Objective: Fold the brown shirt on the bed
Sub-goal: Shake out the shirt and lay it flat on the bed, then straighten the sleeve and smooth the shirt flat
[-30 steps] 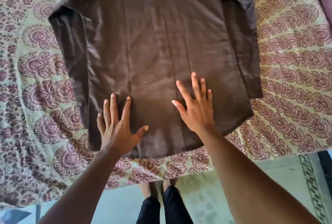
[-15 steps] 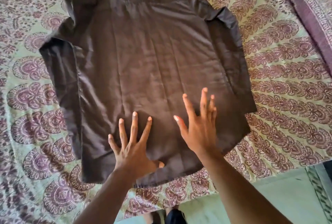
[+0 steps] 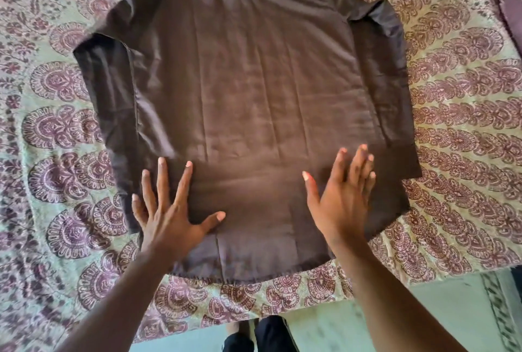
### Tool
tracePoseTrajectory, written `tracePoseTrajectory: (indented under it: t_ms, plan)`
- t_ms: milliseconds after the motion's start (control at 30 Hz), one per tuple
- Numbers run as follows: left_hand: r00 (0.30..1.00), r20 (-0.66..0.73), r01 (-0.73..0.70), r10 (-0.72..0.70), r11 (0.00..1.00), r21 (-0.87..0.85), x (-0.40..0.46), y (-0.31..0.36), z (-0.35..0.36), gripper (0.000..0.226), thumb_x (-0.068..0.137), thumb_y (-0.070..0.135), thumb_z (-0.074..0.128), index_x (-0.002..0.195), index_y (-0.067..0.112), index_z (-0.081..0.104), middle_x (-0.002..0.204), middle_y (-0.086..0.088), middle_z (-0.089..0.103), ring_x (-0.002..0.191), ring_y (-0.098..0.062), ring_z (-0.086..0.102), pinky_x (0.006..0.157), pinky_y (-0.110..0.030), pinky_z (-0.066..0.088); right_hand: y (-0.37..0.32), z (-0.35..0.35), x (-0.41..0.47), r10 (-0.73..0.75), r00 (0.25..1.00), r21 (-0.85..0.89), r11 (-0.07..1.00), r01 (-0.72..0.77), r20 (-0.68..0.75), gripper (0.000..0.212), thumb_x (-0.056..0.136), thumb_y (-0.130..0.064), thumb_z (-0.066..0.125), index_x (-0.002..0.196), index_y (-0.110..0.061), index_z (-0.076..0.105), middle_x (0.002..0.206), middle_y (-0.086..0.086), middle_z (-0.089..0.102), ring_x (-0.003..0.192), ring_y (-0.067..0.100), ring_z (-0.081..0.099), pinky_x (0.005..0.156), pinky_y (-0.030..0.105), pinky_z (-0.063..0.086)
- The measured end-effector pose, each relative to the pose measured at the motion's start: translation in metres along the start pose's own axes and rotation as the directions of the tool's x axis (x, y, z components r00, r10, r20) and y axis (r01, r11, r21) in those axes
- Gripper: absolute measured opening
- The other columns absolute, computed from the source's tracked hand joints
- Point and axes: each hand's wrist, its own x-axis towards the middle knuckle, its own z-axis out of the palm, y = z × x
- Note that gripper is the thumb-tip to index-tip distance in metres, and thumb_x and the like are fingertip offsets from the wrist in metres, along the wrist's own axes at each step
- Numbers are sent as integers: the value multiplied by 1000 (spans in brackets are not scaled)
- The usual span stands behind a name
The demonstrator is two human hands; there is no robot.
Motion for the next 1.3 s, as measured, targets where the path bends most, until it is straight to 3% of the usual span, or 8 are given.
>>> tracePoseTrajectory:
  t_ms: [233,333,433,533,767,967,1167,1300]
  plan:
    - [996,67,-56,53,997,47,-50,-19,6,123,70,101,34,167,32,4,174,-10,-17,160,-40,-9,122,-71,16,-88,24,15,-569,797,47,818,573,199,79,95,-76,37,163,-42,14,173,7,-9,160,31,2,124,60,18]
    - [992,124,-26,19,998,58,-69,-16,1,133,65,96,52,167,28,2,174,-10,-18,160,-40,-10,121,-72,15,-25,13,8,-421,891,-66,897,437,168,79,95,-80,31,162,-44,12,174,4,-4,160,29,7,121,61,21]
    - [983,138,-125,119,992,34,-59,5,-8,143,56,61,84,167,25,3,173,-8,-22,158,-40,-19,121,-72,7,29,-1,-4,-181,965,-83,976,200,191,85,92,-82,23,164,-37,12,173,10,-1,159,34,8,120,66,22]
    - [945,160,-289,284,957,5,-30,39,-9,127,65,48,77,167,29,5,172,-4,-25,158,-38,-20,123,-69,13,31,-5,1,-96,979,-64,992,109,181,92,92,-82,21,164,-25,15,170,23,4,156,44,9,120,67,22]
    - [942,226,-271,247,959,84,-7,89,24,119,67,92,49,162,49,-10,172,10,-24,160,-30,-19,121,-68,6,28,6,25,-486,852,-16,867,498,194,68,101,-67,35,162,-42,20,174,6,1,160,32,8,123,59,20]
    - [949,246,-224,198,971,81,-5,130,19,136,63,72,79,166,33,-1,170,7,-31,159,-33,-20,124,-68,8,113,-16,5,-291,929,-74,946,314,229,75,101,-69,28,165,-31,15,173,13,-7,160,34,3,124,59,20]
    - [868,320,-425,379,901,87,-12,197,48,136,60,90,57,165,35,-8,172,7,-24,159,-29,-20,120,-72,7,98,-17,70,-587,795,44,808,588,151,67,105,-54,41,164,-27,23,173,12,5,160,33,5,126,55,17]
    - [914,304,-308,268,947,91,-24,212,51,134,55,67,81,166,36,13,175,5,-7,161,-32,1,117,-67,17,135,-16,90,-621,757,0,773,634,200,71,104,-61,38,164,-28,20,173,11,4,160,27,7,128,45,14]
